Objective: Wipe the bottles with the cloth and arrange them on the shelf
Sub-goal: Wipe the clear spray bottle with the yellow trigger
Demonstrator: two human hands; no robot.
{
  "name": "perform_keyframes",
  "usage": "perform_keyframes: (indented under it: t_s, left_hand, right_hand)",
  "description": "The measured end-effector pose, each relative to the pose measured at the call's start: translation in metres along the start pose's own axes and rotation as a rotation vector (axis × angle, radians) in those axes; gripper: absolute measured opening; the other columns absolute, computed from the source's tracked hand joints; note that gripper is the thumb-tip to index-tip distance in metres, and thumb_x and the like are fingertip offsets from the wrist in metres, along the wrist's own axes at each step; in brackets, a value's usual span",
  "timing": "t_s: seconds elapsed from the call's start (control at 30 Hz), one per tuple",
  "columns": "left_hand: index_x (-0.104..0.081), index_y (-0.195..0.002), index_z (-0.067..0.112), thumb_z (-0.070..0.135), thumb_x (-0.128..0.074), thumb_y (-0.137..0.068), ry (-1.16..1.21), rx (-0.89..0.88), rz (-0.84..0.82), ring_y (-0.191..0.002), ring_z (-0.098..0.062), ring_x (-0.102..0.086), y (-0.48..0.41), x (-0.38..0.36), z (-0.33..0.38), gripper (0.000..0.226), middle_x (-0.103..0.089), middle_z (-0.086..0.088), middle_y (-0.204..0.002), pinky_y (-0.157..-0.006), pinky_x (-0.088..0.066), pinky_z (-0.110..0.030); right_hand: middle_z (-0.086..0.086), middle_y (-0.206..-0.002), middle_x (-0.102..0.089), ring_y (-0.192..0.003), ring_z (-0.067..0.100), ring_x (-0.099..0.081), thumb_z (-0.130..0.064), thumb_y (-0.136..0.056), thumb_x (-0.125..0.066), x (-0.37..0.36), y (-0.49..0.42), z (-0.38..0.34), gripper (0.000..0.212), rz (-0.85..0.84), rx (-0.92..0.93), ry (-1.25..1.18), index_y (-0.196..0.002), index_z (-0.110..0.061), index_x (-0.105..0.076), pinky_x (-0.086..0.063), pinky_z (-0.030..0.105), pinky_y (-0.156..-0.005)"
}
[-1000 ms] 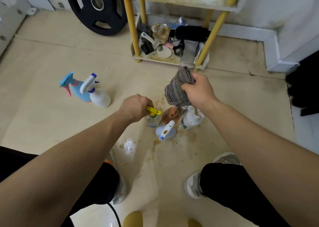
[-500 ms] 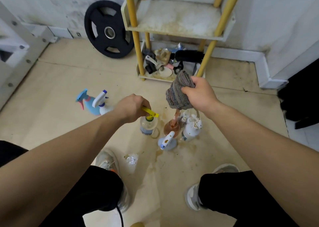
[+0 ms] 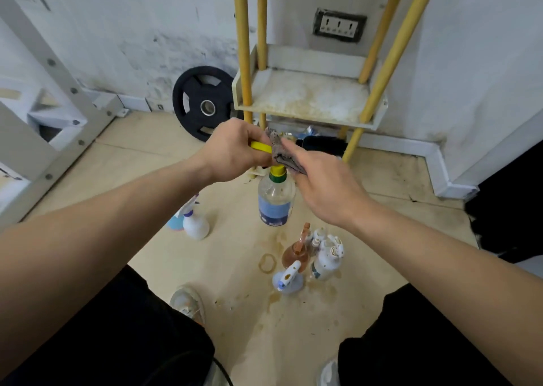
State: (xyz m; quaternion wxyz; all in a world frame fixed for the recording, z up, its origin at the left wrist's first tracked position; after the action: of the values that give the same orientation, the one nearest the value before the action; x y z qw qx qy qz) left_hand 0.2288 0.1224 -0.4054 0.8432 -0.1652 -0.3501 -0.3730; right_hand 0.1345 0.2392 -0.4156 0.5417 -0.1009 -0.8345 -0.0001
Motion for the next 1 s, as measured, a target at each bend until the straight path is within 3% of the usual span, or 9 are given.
perform_keyframes:
  t_s: [0.13,0.37,0.47,0.57,0.63,0.7,0.83,0.93,1.0]
  left_hand:
    - [-0.076,-0.081,0.007,0.007,-0.083,-0.079,0.216,0.078,0.096,-0.037,-0.003,-0.046,-0.001,0.005,0.002,0.007,-0.056,0.011,-0.045,-0.041,-0.035,-0.01]
    - [-0.077,-0.079,0.011,0.008,-0.085,-0.075,0.298,0.157,0.156,-0.04,0.001,-0.046,-0.014,-0.009,-0.014,0.009,-0.061,0.011,-0.054,-0.042,-0.037,-0.013]
    - [-0.078,-0.075,0.02,0.011,-0.086,-0.072,0.198,0.174,0.152,-0.048,0.002,-0.05,-0.023,-0.019,-0.019,0.013,-0.064,0.012,-0.059,-0.052,-0.041,-0.015]
    - [-0.078,-0.071,0.024,0.019,-0.091,-0.069,0.16,0.188,0.137,-0.056,0.003,-0.056,-0.028,-0.028,-0.022,0.014,-0.07,0.01,-0.065,-0.058,-0.045,-0.016]
    - [-0.076,-0.068,0.024,0.022,-0.093,-0.067,0.189,0.214,0.154,-0.056,0.002,-0.056,-0.03,-0.029,-0.025,0.017,-0.071,0.009,-0.065,-0.055,-0.046,-0.017]
    - [-0.077,-0.072,0.019,0.02,-0.093,-0.068,0.267,0.254,0.182,-0.058,-0.005,-0.06,-0.033,-0.027,-0.03,0.016,-0.073,0.003,-0.068,-0.055,-0.05,-0.022]
    - [-0.077,-0.082,0.005,0.013,-0.089,-0.073,0.422,0.289,0.187,-0.07,-0.026,-0.074,-0.036,-0.032,-0.03,0.017,-0.076,-0.012,-0.077,-0.07,-0.062,-0.039]
    - [-0.076,-0.086,0.0,0.01,-0.087,-0.075,0.501,0.302,0.194,-0.065,-0.024,-0.073,-0.039,-0.039,-0.025,0.019,-0.076,-0.016,-0.077,-0.065,-0.059,-0.039]
    - [-0.074,-0.088,-0.005,0.007,-0.086,-0.075,0.57,0.326,0.234,-0.061,-0.023,-0.07,-0.04,-0.038,-0.023,0.021,-0.074,-0.021,-0.077,-0.062,-0.058,-0.039]
  right_hand:
    - [0.006,-0.148,-0.055,-0.138,0.026,-0.045,-0.008,-0.099,-0.053,0.013,0.001,-0.004,0.066,0.11,0.065,0.11,-0.16,-0.016,-0.028,-0.05,0.044,-0.099]
    - [0.012,-0.095,-0.078,-0.084,0.028,-0.074,0.0,-0.064,-0.069,0.011,-0.003,-0.006,0.061,0.366,0.181,0.471,-0.125,0.003,-0.067,-0.054,0.029,-0.055]
    - [0.009,-0.098,-0.078,-0.089,0.027,-0.073,-0.004,-0.067,-0.067,-0.003,-0.005,0.004,0.065,0.229,0.107,0.622,-0.132,-0.001,-0.063,-0.054,0.031,-0.063]
    - [0.005,-0.102,-0.075,-0.099,0.027,-0.07,-0.01,-0.083,-0.063,-0.01,-0.009,0.017,0.062,0.09,-0.025,0.676,-0.144,-0.011,-0.05,-0.049,0.043,-0.094]
    - [0.005,-0.089,-0.071,-0.09,0.029,-0.066,-0.016,-0.093,-0.054,-0.005,-0.015,0.041,0.041,0.038,-0.202,0.519,-0.134,-0.022,-0.055,-0.043,0.046,-0.099]
    - [0.005,-0.084,-0.068,-0.084,0.032,-0.065,-0.022,-0.1,-0.049,-0.005,-0.013,0.08,0.016,0.056,-0.435,0.093,-0.104,-0.023,-0.064,-0.048,0.041,-0.079]
    - [0.01,-0.093,-0.077,-0.084,0.032,-0.075,-0.024,-0.105,-0.051,-0.023,-0.013,0.105,0.023,0.16,-0.665,-0.794,-0.096,-0.017,-0.07,-0.062,0.047,-0.076]
    - [0.008,-0.098,-0.074,-0.091,0.028,-0.069,-0.032,-0.106,-0.048,-0.032,-0.018,0.082,0.024,0.179,-0.567,-0.845,-0.099,-0.018,-0.066,-0.054,0.041,-0.079]
    - [0.006,-0.089,-0.065,-0.091,0.033,-0.062,-0.036,-0.106,-0.044,-0.032,-0.018,0.069,0.027,0.174,-0.456,-0.595,-0.093,-0.016,-0.056,-0.047,0.044,-0.075]
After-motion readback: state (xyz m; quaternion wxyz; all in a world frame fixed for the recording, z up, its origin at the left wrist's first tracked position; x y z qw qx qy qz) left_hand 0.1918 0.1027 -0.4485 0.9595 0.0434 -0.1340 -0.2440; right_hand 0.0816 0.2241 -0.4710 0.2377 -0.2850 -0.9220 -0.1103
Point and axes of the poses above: each hand's wrist, its own y-axis away from the middle knuckle, its own x-axis out of the back of the hand, z = x × y, the point moved 8 cm from there along -y, towards the middle knuckle
